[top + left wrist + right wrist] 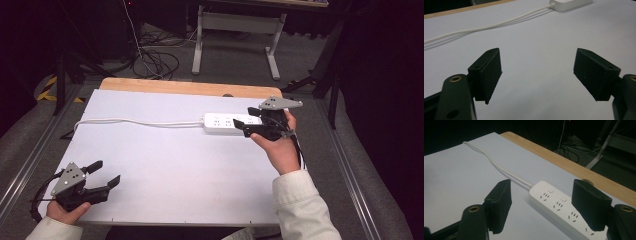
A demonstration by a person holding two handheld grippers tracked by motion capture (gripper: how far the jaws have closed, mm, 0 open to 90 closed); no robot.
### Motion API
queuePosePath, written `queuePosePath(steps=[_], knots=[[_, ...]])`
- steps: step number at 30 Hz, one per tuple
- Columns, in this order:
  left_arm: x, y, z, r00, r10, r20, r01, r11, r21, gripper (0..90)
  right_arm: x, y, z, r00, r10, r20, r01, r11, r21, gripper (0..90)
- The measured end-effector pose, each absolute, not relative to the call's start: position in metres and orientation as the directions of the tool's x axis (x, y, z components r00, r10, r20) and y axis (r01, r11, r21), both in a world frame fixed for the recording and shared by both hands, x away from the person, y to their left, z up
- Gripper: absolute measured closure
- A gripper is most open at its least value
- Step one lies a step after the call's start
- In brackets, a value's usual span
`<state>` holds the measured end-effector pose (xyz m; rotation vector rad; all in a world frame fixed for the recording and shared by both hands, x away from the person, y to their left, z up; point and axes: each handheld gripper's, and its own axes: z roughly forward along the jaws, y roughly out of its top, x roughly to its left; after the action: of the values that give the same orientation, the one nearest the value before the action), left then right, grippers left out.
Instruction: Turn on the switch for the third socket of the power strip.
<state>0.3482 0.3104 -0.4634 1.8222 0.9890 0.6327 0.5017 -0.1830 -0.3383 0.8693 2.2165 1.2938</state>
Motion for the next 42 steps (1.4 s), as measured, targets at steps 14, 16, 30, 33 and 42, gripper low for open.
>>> queuePosePath(steps=[14, 16, 30, 33, 42], knots=[[0.347, 0.307, -0.464, 0.538, 0.843, 0.017, 0.369, -0.253, 0.894, 22.8, 0.463, -0.206, -0.371, -0.744, 0.668, 0.003, 0.342, 0.376, 0.861, 18.6], [0.347, 0.307, -0.464, 0.543, 0.84, 0.013, 0.371, -0.253, 0.893, 22.8, 0.457, -0.209, -0.377, -0.75, 0.662, 0.009, 0.338, 0.371, 0.865, 18.6], [0.343, 0.307, -0.461, 0.533, 0.846, -0.004, 0.371, -0.23, 0.9, 22.9, 0.43, -0.223, -0.429, -0.801, 0.596, 0.061, 0.306, 0.32, 0.897, 16.7], [0.343, 0.308, -0.461, 0.533, 0.846, 0.002, 0.368, -0.234, 0.9, 22.9, 0.427, -0.224, -0.435, -0.8, 0.598, 0.048, 0.295, 0.323, 0.899, 16.7], [0.339, 0.306, -0.461, 0.539, 0.842, 0.007, 0.363, -0.24, 0.9, 22.2, 0.421, -0.229, -0.465, -0.796, 0.603, 0.054, 0.312, 0.333, 0.89, 16.5]])
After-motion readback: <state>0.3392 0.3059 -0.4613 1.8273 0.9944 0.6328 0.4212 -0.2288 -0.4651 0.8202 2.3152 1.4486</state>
